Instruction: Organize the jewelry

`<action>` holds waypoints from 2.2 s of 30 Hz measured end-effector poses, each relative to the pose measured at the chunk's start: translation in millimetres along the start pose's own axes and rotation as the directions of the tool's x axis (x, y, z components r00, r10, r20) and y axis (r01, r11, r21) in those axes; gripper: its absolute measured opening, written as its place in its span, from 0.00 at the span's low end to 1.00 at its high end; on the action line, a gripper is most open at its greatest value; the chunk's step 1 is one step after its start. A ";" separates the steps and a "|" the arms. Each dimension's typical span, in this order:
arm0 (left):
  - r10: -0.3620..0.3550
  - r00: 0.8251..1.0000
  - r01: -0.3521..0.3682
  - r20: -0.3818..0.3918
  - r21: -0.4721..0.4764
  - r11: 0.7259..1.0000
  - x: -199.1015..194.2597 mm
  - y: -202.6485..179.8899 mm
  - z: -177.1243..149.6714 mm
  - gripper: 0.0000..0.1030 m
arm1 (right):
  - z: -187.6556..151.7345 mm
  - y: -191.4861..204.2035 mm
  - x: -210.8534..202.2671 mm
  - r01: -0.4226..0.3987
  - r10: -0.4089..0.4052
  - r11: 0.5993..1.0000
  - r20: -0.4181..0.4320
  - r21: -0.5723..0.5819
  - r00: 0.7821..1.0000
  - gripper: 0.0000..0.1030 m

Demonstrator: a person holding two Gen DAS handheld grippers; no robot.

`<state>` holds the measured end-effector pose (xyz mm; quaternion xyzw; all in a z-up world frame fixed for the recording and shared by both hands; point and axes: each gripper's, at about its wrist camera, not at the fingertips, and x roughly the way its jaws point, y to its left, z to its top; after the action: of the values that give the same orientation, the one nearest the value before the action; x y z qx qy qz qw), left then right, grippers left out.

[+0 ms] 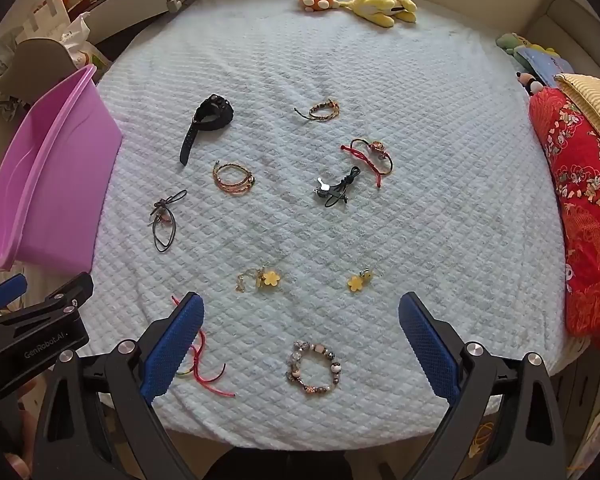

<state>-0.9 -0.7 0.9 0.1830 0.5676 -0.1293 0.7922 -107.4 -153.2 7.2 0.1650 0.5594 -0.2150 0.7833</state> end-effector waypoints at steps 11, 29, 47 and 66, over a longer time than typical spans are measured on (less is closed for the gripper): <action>0.017 1.000 -0.017 -0.005 0.002 1.000 -2.3 -3.7 -0.6 0.94 | -2.3 0.0 -1.2 -0.001 0.001 1.000 0.002 -0.001 1.000 0.91; 0.010 1.000 -0.010 -0.002 0.000 1.000 -3.1 -4.9 -4.8 0.94 | -1.8 -3.2 -3.4 -0.001 0.001 1.000 0.008 0.000 1.000 0.91; 0.006 1.000 -0.006 0.002 0.009 1.000 -5.4 -9.0 -3.4 0.94 | -1.4 -4.1 -3.7 -0.003 0.003 1.000 0.013 0.001 1.000 0.91; 0.000 1.000 0.000 0.007 0.009 1.000 -5.4 -8.2 -4.5 0.94 | 1.8 -7.5 -5.1 -0.001 0.001 1.000 0.016 0.004 1.000 0.91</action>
<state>-9.9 -6.1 3.5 0.1861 0.5644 -0.1324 0.7933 -111.4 -159.7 12.4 0.1653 0.5526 -0.2169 0.7876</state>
